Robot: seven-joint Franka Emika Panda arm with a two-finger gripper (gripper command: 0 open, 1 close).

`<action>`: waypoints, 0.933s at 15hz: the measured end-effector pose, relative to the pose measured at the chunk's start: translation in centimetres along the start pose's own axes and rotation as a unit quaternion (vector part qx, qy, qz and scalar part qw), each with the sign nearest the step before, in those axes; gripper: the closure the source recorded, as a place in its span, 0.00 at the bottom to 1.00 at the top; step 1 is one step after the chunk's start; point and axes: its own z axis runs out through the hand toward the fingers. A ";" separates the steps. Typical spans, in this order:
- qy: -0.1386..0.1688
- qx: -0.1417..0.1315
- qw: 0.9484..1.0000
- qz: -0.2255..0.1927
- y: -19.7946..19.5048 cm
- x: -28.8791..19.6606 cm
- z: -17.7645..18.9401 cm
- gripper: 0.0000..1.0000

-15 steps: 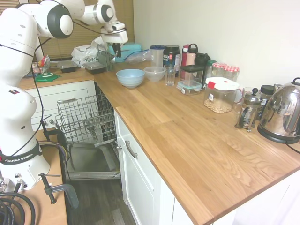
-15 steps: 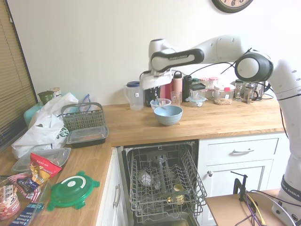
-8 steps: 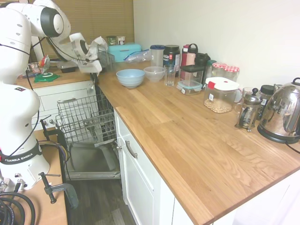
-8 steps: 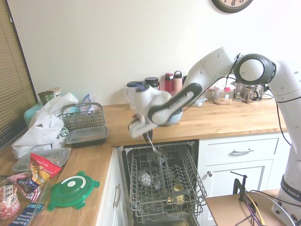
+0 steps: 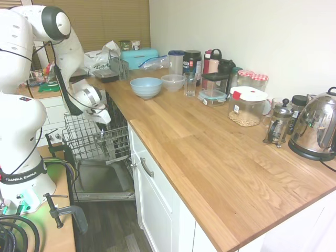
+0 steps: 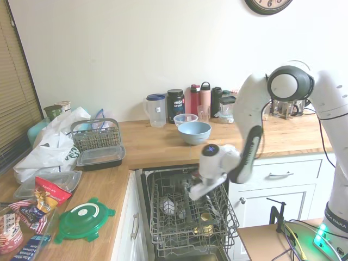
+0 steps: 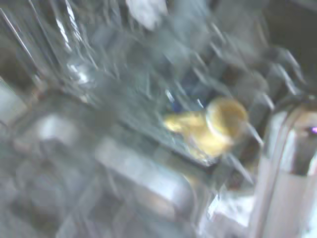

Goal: Put the fork in the dishwasher

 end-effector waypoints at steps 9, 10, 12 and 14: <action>0.012 0.008 1.000 -0.004 3.0 -1.8 -2.9 0.00; 0.012 0.009 1.000 -0.004 2.9 -1.8 -3.0 0.00; 0.020 0.016 1.000 -0.006 2.7 -1.9 -4.2 0.00; 0.038 0.043 0.998 -0.007 2.5 -3.0 -7.6 0.00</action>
